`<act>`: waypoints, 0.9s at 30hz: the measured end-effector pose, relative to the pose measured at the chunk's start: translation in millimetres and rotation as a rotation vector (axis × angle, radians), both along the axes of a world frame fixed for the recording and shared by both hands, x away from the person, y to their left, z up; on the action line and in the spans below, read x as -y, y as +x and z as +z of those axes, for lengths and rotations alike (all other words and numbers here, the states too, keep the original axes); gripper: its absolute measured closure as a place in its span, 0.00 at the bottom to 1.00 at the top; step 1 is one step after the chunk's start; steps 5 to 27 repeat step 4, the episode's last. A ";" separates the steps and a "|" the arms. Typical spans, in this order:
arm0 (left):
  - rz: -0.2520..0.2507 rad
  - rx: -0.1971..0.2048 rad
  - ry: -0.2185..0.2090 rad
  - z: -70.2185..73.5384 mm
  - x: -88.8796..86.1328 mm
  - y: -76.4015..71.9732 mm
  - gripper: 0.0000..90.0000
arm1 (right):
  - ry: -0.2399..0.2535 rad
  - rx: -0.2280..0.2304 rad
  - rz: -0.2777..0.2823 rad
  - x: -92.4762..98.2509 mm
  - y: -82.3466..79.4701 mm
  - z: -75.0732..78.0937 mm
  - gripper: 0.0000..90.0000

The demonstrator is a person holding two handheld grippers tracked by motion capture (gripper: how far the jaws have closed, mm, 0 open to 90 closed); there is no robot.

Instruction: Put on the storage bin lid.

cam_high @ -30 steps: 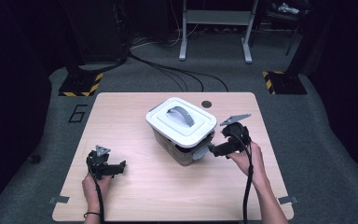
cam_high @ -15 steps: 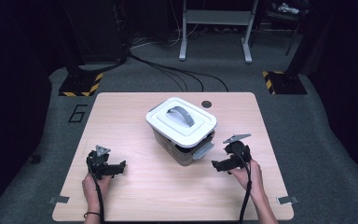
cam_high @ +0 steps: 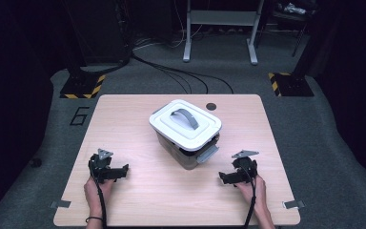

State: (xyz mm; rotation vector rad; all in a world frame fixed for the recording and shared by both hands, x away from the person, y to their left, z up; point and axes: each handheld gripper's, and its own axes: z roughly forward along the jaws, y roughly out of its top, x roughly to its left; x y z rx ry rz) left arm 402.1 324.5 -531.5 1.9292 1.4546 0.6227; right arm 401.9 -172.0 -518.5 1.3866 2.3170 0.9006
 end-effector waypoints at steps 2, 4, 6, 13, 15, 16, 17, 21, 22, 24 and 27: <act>0.000 0.000 0.000 0.0 0.0 0.0 0.00 | 0.011 0.021 -0.002 0.8 -1.4 -2.0 0.00; -0.002 -0.003 0.000 0.2 -0.1 -0.1 0.00 | -0.017 0.068 -0.005 0.8 -3.0 -6.1 0.00; -0.002 -0.003 0.000 0.2 -0.1 -0.1 0.00 | -0.017 0.068 -0.005 0.8 -3.0 -6.1 0.00; -0.002 -0.003 0.000 0.2 -0.1 -0.1 0.00 | -0.017 0.068 -0.005 0.8 -3.0 -6.1 0.00; -0.002 -0.003 0.000 0.2 -0.1 -0.1 0.00 | -0.017 0.068 -0.005 0.8 -3.0 -6.1 0.00; -0.002 -0.003 0.000 0.2 -0.1 -0.1 0.00 | -0.017 0.068 -0.005 0.8 -3.0 -6.1 0.00; -0.002 -0.003 0.000 0.2 -0.1 -0.1 0.00 | -0.017 0.068 -0.005 0.8 -3.0 -6.1 0.00; -0.002 -0.003 0.000 0.2 -0.1 -0.1 0.00 | -0.017 0.068 -0.005 0.8 -3.0 -6.1 0.00; -0.002 -0.003 0.000 0.2 -0.1 -0.1 0.00 | -0.017 0.068 -0.005 0.8 -3.0 -6.1 0.00; -0.002 -0.003 0.000 0.2 -0.1 -0.1 0.00 | -0.017 0.068 -0.005 0.8 -3.0 -6.1 0.00; -0.002 -0.003 0.000 0.2 -0.1 -0.1 0.00 | -0.017 0.068 -0.005 0.8 -3.0 -6.1 0.00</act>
